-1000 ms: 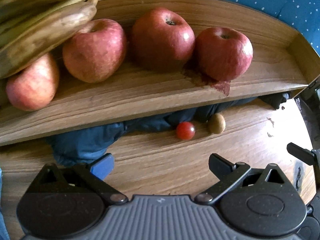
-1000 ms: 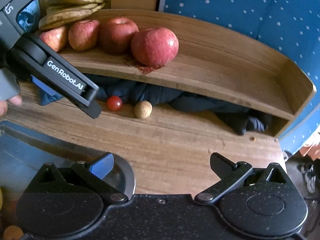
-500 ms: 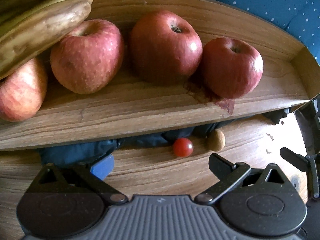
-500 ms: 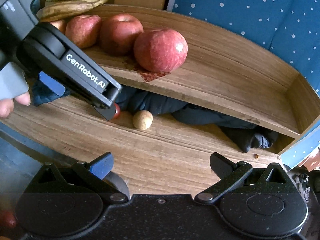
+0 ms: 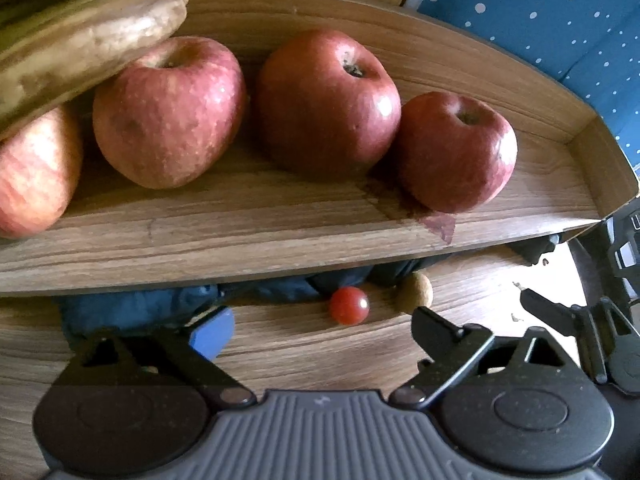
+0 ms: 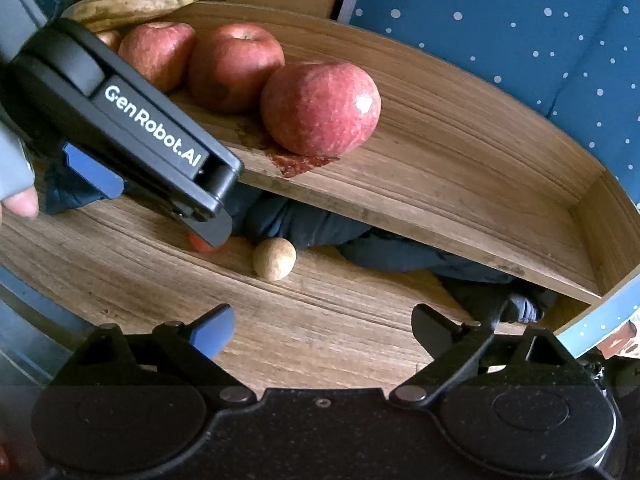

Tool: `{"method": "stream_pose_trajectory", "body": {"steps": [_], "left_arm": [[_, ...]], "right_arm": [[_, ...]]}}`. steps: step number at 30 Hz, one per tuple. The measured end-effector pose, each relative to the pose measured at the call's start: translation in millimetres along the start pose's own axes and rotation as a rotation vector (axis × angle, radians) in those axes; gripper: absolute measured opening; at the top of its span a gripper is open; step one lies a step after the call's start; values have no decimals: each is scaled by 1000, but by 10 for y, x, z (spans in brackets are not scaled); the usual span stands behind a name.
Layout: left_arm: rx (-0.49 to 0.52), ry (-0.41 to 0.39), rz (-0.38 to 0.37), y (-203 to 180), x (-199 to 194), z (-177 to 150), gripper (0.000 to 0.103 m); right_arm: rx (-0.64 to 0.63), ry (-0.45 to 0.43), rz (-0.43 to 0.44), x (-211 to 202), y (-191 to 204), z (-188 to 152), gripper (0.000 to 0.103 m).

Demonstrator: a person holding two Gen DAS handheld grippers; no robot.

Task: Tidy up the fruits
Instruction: 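Close the left tool on the cherry tomato while the right tool grasps the small brown fruit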

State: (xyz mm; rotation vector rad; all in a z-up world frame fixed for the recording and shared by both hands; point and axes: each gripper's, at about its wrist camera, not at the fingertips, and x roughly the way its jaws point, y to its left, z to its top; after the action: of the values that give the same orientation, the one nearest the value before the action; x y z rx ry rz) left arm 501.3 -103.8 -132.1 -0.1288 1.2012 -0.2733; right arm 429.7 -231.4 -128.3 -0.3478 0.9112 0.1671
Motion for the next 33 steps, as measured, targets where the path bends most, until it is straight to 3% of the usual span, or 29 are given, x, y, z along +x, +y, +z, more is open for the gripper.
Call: {"method": "stream_pose_trajectory", "body": {"steps": [16, 22, 33], "left_arm": [[-18, 5, -50, 20, 141, 42, 75], [-16, 17, -76, -42, 154, 44, 62], [-27, 24, -84, -60, 213, 43, 49]], "right_arm": [[-3, -6, 52, 82, 5, 100, 72], [-11, -13, 67, 62, 38, 132, 61], [-1, -5, 78, 189, 63, 219, 54]]}}
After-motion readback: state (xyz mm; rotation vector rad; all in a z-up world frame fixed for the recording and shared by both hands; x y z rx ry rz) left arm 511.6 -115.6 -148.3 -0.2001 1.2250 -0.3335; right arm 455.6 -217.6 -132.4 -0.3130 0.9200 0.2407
